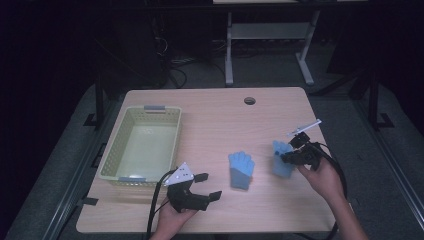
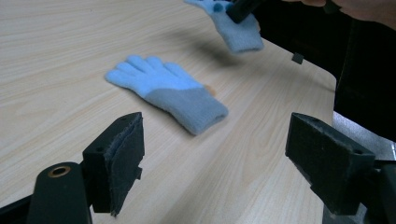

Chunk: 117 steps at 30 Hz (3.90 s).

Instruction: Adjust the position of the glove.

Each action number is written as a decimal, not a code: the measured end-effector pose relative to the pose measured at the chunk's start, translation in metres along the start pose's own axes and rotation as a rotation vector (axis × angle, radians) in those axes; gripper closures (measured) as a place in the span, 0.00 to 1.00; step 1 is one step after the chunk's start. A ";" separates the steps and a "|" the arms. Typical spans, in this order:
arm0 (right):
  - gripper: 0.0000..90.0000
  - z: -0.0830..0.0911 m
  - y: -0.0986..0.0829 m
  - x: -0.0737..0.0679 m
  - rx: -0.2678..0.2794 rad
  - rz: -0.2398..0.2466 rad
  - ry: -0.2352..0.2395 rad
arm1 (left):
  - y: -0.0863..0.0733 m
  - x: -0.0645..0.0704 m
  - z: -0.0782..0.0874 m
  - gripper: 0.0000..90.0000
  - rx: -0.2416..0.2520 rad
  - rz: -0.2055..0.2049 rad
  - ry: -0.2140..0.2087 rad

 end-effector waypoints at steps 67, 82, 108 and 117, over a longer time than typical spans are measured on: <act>0.86 -0.067 0.031 -0.101 -0.075 0.145 0.189 | 0.002 -0.004 0.005 0.22 0.002 -0.001 0.009; 0.71 -0.077 0.030 -0.095 -0.065 0.097 0.167 | 0.001 -0.002 0.004 0.22 0.005 0.011 0.001; 0.75 -0.076 0.036 -0.102 0.007 0.040 0.231 | 0.001 -0.002 -0.002 0.34 -0.029 0.082 0.002; 0.58 -0.052 0.032 -0.092 0.080 -0.052 0.251 | 0.006 -0.003 -0.015 0.37 -0.057 0.145 -0.006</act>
Point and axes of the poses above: each handheld gripper's, and its own axes: z roughly backward along the jaws, y roughly out of its top, x roughly to its right, the point moved 10 cm from there along -z, roughly forward along the jaws, and after that the axes turned 4 degrees about x, right-handed, at the moved point
